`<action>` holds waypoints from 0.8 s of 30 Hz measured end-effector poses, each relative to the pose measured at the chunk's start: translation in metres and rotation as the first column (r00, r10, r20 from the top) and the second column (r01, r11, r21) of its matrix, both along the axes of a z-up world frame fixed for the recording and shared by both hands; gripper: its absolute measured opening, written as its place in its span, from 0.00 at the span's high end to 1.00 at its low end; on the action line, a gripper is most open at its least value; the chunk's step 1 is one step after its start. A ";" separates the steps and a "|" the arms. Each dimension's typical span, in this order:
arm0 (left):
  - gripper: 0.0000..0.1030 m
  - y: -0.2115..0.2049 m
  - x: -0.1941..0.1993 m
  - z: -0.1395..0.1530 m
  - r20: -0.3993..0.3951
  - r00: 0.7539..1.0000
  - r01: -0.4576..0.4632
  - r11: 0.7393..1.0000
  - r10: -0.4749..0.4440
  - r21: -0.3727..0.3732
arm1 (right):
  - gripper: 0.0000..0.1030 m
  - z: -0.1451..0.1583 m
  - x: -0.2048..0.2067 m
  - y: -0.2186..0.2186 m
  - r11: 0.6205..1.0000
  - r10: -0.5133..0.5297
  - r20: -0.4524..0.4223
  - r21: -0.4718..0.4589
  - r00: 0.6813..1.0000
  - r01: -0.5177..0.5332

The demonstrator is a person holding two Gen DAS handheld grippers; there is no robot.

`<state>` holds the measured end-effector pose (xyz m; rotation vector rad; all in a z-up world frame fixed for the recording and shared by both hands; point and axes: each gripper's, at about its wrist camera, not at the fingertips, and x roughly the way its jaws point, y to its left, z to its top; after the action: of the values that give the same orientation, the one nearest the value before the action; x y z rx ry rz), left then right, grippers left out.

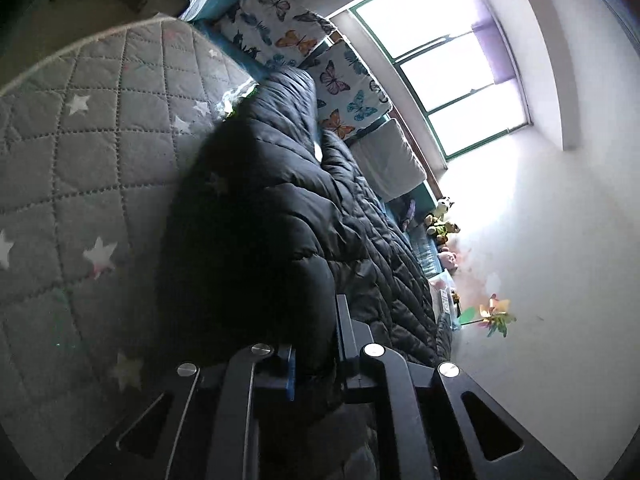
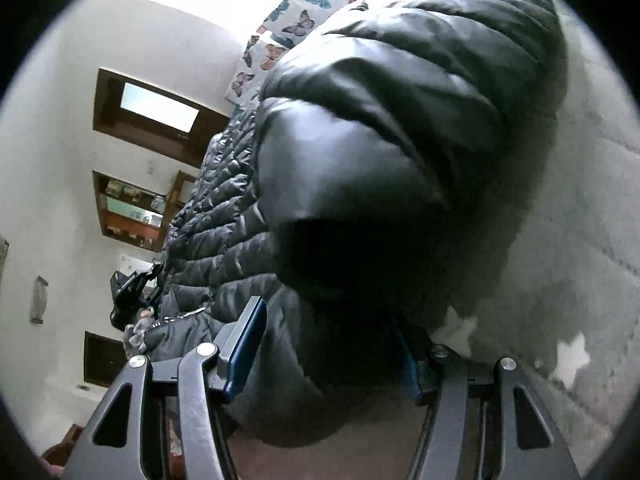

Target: Fold large clothes

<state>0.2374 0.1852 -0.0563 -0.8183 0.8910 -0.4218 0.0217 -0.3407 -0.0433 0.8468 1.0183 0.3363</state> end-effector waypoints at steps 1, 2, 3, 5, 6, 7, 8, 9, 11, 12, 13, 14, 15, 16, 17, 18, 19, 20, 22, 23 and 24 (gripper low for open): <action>0.87 -0.001 -0.009 0.003 0.004 1.000 0.002 1.000 -0.002 -0.001 | 0.42 0.000 0.003 0.001 1.000 0.001 0.003 -0.008 1.000 -0.001; 0.87 -0.003 -0.014 0.006 0.007 1.000 0.004 1.000 -0.004 0.002 | 0.59 0.002 0.006 0.001 1.000 -0.003 0.006 -0.030 1.000 0.003; 0.87 -0.005 -0.024 0.009 0.005 1.000 0.009 1.000 -0.009 0.012 | 0.66 0.003 0.008 -0.001 0.999 -0.001 0.012 -0.038 1.000 0.002; 0.87 -0.008 -0.041 0.013 0.000 1.000 0.024 1.000 -0.024 0.014 | 0.75 0.010 0.010 -0.004 1.000 -0.007 0.033 -0.023 0.999 0.008; 0.88 -0.010 -0.052 0.015 0.001 0.999 0.035 0.999 -0.035 0.021 | 0.77 0.016 0.009 -0.007 0.999 -0.008 0.052 -0.034 0.999 0.010; 0.88 -0.012 -0.063 0.018 -0.001 0.999 0.048 0.998 -0.048 0.029 | 0.78 0.023 0.007 -0.010 0.998 -0.007 0.069 -0.059 0.998 0.011; 0.88 -0.014 -0.069 0.020 -0.003 0.998 0.061 0.998 -0.061 0.035 | 0.80 0.033 0.005 -0.013 0.996 -0.004 0.094 -0.087 0.996 0.013; 0.88 -0.019 -0.080 0.021 -0.007 0.997 0.078 0.996 -0.078 0.047 | 0.81 0.044 0.003 -0.018 0.994 -0.007 0.117 -0.107 0.993 0.020; 0.88 -0.024 -0.101 0.022 -0.006 0.994 0.107 0.992 -0.107 0.072 | 0.81 0.063 0.001 -0.026 0.990 -0.019 0.149 -0.135 0.989 0.039; 0.88 -0.028 -0.111 0.023 -0.005 0.993 0.115 0.988 -0.115 0.100 | 0.82 0.073 0.001 -0.029 0.989 -0.025 0.172 -0.141 0.985 0.049; 0.88 -0.032 -0.118 0.022 -0.014 0.993 0.120 0.985 -0.120 0.125 | 0.82 0.080 -0.001 -0.030 0.985 -0.030 0.186 -0.160 0.982 0.060; 0.88 -0.035 -0.126 0.020 -0.020 0.992 0.127 0.982 -0.126 0.139 | 0.82 0.084 -0.003 -0.033 0.982 -0.033 0.190 -0.177 0.981 0.068; 0.88 -0.037 -0.134 0.017 -0.024 0.991 0.131 0.979 -0.129 0.156 | 0.82 0.083 -0.005 -0.037 0.979 -0.039 0.187 -0.187 0.981 0.075; 0.88 -0.037 -0.139 0.014 -0.032 0.991 0.130 0.977 -0.127 0.168 | 0.82 0.077 -0.005 -0.036 0.977 -0.040 0.170 -0.200 0.985 0.074; 0.88 -0.035 -0.138 0.009 -0.046 0.992 0.127 0.979 -0.121 0.162 | 0.82 0.069 0.000 -0.029 0.974 -0.042 0.138 -0.216 0.990 0.071; 0.88 -0.035 -0.136 0.005 -0.056 0.992 0.122 0.982 -0.116 0.142 | 0.82 0.050 0.002 -0.030 0.972 -0.049 0.082 -0.227 0.995 0.066; 0.88 -0.032 -0.134 0.002 -0.065 0.992 0.116 0.986 -0.109 0.121 | 0.82 0.037 0.006 -0.026 0.969 -0.052 0.041 -0.240 0.998 0.060; 0.88 -0.029 -0.133 0.000 -0.077 0.992 0.110 0.988 -0.102 0.108 | 0.82 0.022 0.008 -0.027 0.965 -0.057 0.006 -0.256 0.998 0.056; 0.88 -0.030 -0.135 0.001 -0.085 0.990 0.119 0.986 -0.110 0.114 | 0.79 0.003 0.011 -0.031 0.972 -0.060 -0.034 -0.229 0.998 0.051; 0.88 -0.032 -0.133 0.003 -0.093 0.989 0.124 0.984 -0.113 0.129 | 0.74 -0.001 0.013 -0.033 0.976 -0.061 -0.041 -0.214 0.997 0.050; 0.88 -0.032 -0.127 0.005 -0.095 0.989 0.128 0.982 -0.115 0.137 | 0.71 0.000 0.013 -0.034 0.979 -0.062 -0.040 -0.195 0.997 0.053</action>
<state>0.1106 0.1534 -0.0512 -0.6560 1.0438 -0.4262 0.0350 -0.3752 -0.0430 0.7089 1.0489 0.1657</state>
